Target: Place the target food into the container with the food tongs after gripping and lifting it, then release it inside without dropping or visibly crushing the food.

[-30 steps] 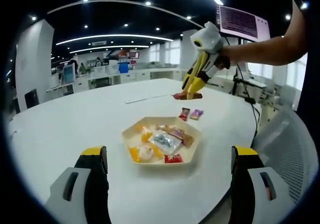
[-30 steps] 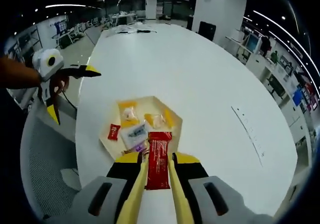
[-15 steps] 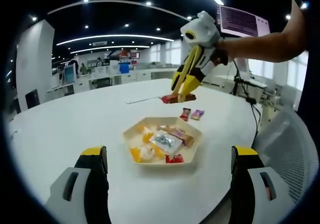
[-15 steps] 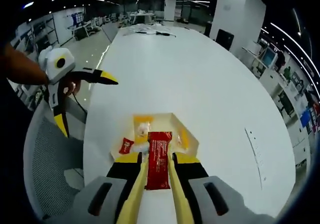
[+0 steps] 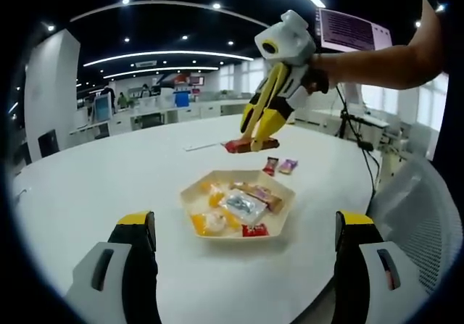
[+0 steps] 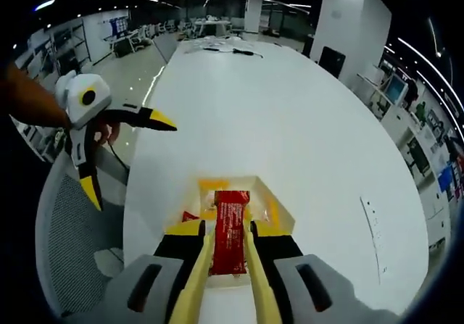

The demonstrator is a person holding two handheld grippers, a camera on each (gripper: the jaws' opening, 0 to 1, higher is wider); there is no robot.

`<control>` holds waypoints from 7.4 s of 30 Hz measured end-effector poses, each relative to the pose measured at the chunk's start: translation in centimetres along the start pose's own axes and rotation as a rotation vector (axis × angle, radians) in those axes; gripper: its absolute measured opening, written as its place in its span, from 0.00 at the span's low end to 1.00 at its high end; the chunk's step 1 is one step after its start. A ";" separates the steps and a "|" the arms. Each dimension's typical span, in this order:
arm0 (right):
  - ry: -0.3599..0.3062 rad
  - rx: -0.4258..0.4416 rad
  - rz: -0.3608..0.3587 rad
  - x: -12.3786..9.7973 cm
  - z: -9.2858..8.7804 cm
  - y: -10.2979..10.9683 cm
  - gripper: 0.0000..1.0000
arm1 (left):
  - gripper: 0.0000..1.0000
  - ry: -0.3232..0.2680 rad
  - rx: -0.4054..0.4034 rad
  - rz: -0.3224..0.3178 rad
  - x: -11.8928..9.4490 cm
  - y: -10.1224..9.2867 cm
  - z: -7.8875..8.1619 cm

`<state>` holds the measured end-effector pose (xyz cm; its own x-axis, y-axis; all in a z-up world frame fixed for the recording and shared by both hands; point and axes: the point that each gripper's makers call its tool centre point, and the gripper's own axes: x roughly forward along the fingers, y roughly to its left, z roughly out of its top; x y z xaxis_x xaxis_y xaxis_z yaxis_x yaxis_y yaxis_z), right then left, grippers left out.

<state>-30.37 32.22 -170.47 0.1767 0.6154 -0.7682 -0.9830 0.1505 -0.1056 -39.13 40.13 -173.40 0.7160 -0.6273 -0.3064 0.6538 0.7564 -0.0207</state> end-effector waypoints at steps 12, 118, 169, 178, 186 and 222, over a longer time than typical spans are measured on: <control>-0.025 -0.020 -0.014 -0.7 0.0 -0.6 0.29 | 1.00 -0.002 0.000 -0.002 0.0 0.0 0.0; -0.035 0.132 -0.113 -6.2 -21.8 -8.1 0.30 | 1.00 0.088 0.014 -0.010 0.7 -0.3 -1.8; 0.134 0.233 -0.041 -2.6 -24.9 -6.7 0.23 | 1.00 0.094 0.013 -0.016 0.8 -0.4 -1.8; 0.134 0.252 -0.051 -3.2 -24.5 -6.7 0.23 | 1.00 0.091 0.017 -0.012 0.7 -0.4 -1.8; 0.123 0.278 -0.064 -4.3 -23.8 -7.4 0.23 | 1.00 0.087 0.014 -0.007 0.6 -0.2 -1.7; 0.120 0.314 -0.127 -9.7 -19.6 -9.7 0.24 | 1.00 0.081 0.006 -0.029 0.6 -0.7 -1.5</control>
<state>-23.51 9.64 -174.33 0.2714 0.4838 -0.8320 -0.8867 0.4619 -0.0207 -39.57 39.50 -174.96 0.6751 -0.6314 -0.3816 0.6752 0.7372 -0.0251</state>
